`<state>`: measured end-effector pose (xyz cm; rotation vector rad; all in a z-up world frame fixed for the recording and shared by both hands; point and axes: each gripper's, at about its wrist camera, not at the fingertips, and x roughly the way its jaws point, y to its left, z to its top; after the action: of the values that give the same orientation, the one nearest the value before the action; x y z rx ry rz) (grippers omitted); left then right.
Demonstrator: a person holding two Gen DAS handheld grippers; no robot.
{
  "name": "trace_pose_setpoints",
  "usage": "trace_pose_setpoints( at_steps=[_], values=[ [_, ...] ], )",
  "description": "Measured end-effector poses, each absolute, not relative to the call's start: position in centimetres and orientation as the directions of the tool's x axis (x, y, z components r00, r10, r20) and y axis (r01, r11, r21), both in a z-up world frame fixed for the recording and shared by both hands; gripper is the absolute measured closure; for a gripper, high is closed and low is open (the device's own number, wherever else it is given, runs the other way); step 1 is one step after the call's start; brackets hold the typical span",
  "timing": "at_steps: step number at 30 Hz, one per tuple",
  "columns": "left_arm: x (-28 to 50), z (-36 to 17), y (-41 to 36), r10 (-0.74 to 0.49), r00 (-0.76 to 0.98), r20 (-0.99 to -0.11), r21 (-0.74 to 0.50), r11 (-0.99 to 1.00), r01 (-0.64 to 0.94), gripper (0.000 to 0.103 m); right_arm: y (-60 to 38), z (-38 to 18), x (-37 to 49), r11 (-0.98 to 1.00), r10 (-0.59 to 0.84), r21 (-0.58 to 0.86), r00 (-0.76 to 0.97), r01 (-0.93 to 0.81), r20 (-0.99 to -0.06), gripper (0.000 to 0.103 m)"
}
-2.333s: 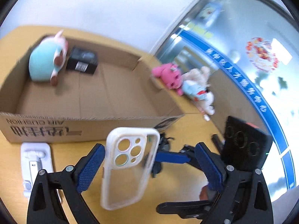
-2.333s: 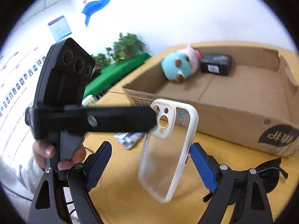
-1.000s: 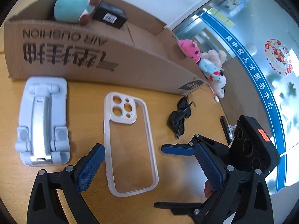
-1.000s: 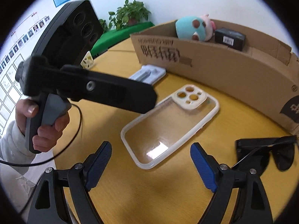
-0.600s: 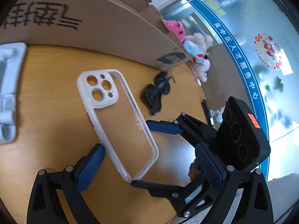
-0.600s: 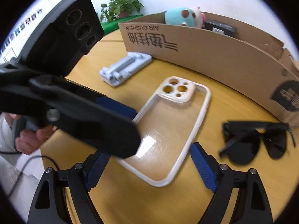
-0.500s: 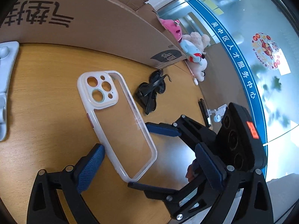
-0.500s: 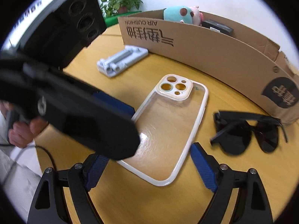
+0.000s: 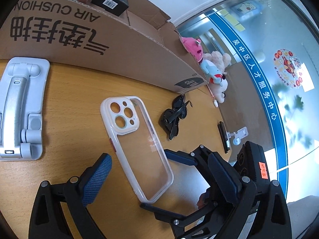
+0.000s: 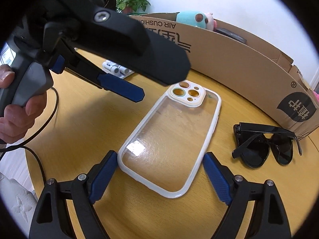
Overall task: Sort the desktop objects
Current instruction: 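Grasp the phone case rim with the left tool and lift it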
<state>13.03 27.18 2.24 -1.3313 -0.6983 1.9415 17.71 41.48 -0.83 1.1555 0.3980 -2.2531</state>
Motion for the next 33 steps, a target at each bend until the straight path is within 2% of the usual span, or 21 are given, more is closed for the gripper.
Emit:
trace_pose_setpoints(
  at_steps=[2, 5, 7, 9, 10, 11, 12, 14, 19, 23, 27, 33],
  values=[
    [13.0, 2.1, 27.1, 0.776, -0.253, -0.578, -0.747, -0.628, -0.219, 0.006, 42.1, -0.6, 17.5, -0.802, -0.382, 0.044, -0.455, 0.596, -0.804, 0.017],
    [12.8, 1.7, 27.3, 0.778, -0.248, -0.577, -0.755, -0.624, -0.200, 0.006, 44.1, -0.1, 16.4, -0.802, -0.500, 0.235, -0.402, 0.549, -0.767, 0.018],
    [12.7, 1.3, 27.4, 0.777, -0.249, -0.579, -0.758, -0.625, -0.187, 0.006, 44.8, 0.0, 15.8, -0.794, -0.544, 0.308, -0.385, 0.525, -0.746, 0.018],
    [12.4, 1.1, 27.7, 0.780, -0.252, -0.572, -0.765, -0.619, -0.179, 0.011, 45.3, 0.0, 15.7, -0.779, -0.582, 0.365, -0.370, 0.511, -0.724, 0.018],
    [12.3, 0.9, 27.8, 0.782, -0.250, -0.570, -0.768, -0.616, -0.175, 0.026, 45.5, 0.0, 15.8, -0.768, -0.599, 0.386, -0.362, 0.511, -0.714, 0.018],
    [12.1, 0.7, 28.0, 0.788, -0.245, -0.564, -0.776, -0.608, -0.170, 0.047, 45.5, -0.1, 15.9, -0.760, -0.610, 0.397, -0.356, 0.515, -0.708, 0.018],
    [12.1, 0.6, 28.2, 0.793, -0.241, -0.559, -0.781, -0.601, -0.169, 0.055, 45.5, -0.2, 16.2, -0.757, -0.613, 0.395, -0.355, 0.521, -0.706, 0.018],
    [12.1, 0.9, 28.7, 0.783, -0.249, -0.570, -0.768, -0.616, -0.177, 0.069, 44.6, -0.1, 16.3, -0.755, -0.612, 0.387, -0.354, 0.530, -0.708, 0.018],
    [12.3, 3.1, 28.2, 0.775, -0.306, -0.553, -0.764, -0.618, -0.185, 0.089, 44.7, 0.2, 15.8, -0.738, -0.637, 0.408, -0.355, 0.538, -0.684, 0.019],
    [12.4, 5.6, 28.4, 0.764, -0.352, -0.542, -0.738, -0.632, -0.237, 0.095, 44.6, 1.1, 15.5, -0.734, -0.644, 0.400, -0.377, 0.548, -0.666, 0.019],
    [11.9, 7.4, 28.9, 0.746, -0.382, -0.546, -0.699, -0.657, -0.283, 0.096, 44.7, 2.5, 14.9, -0.736, -0.651, 0.396, -0.412, 0.550, -0.638, 0.021],
    [11.0, 7.3, 28.8, 0.744, -0.376, -0.553, -0.697, -0.660, -0.279, 0.096, 45.0, 2.7, 14.0, -0.738, -0.652, 0.408, -0.415, 0.537, -0.634, 0.023]
  ],
)
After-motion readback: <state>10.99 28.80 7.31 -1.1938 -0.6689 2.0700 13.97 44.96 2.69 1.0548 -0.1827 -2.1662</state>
